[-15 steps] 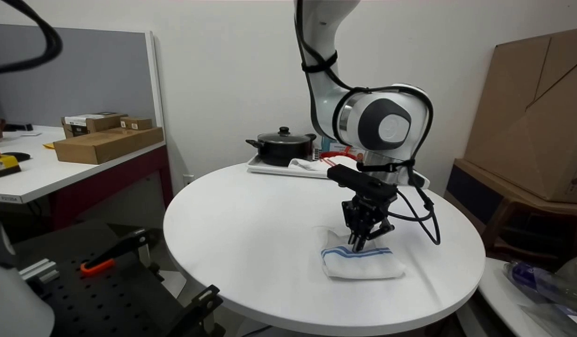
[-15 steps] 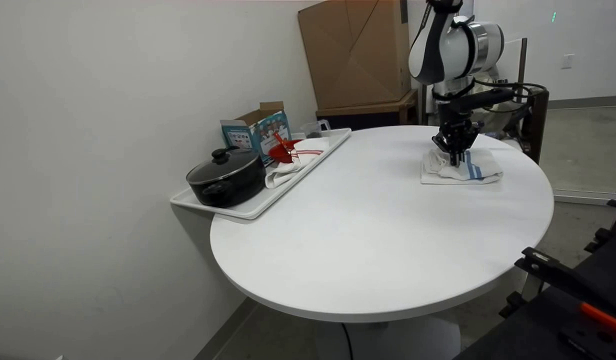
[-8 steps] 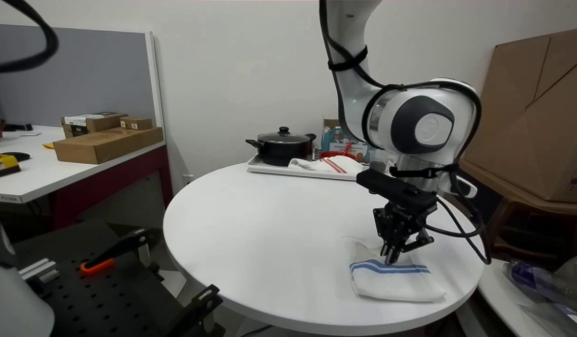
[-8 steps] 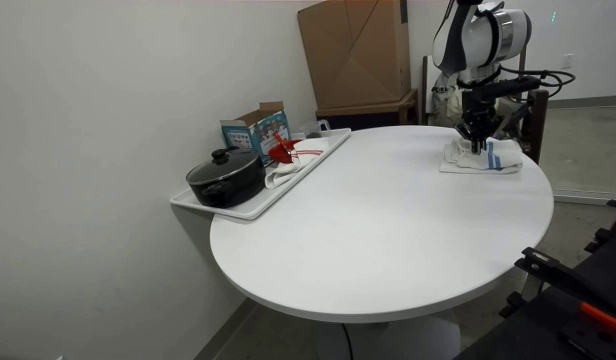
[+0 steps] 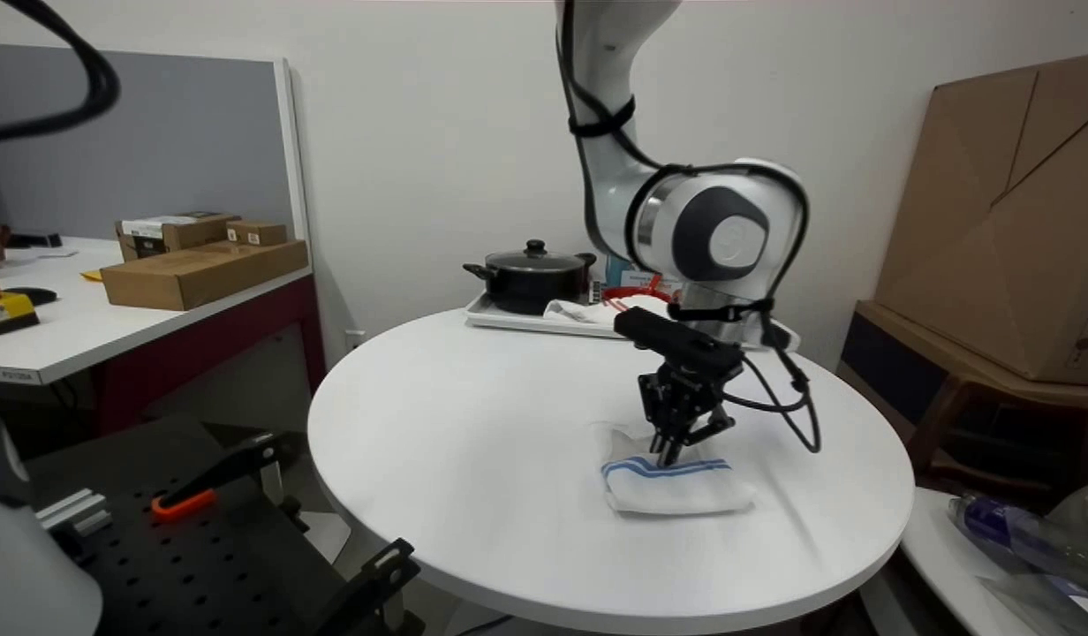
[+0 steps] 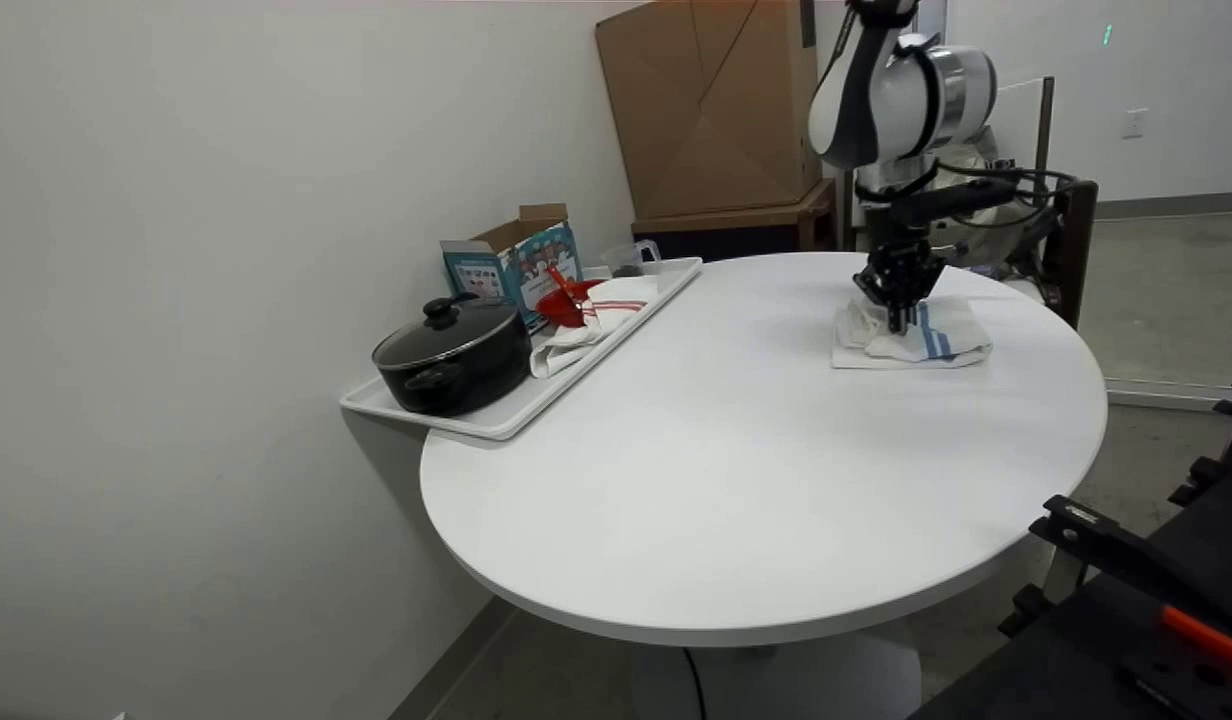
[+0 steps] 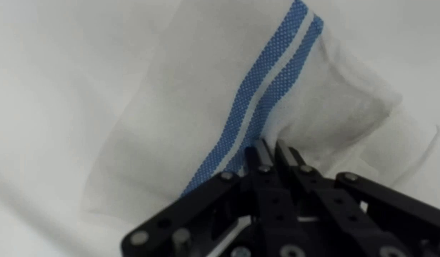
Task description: Use the white towel to wipe the table
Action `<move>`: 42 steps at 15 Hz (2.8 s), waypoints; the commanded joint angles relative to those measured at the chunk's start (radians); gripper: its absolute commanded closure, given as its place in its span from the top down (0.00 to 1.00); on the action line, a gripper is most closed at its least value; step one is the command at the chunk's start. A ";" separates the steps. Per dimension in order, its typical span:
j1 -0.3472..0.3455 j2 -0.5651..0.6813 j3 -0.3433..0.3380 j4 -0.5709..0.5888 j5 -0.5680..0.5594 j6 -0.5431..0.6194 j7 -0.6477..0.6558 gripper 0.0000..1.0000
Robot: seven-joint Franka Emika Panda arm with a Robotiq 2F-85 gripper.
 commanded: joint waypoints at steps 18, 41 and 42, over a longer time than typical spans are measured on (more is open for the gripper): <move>0.524 0.048 0.173 -0.107 -0.171 0.014 0.026 0.08; 0.349 0.178 0.049 0.375 -0.184 -0.209 0.011 0.08; 0.332 0.174 0.049 0.383 -0.179 -0.206 0.010 0.08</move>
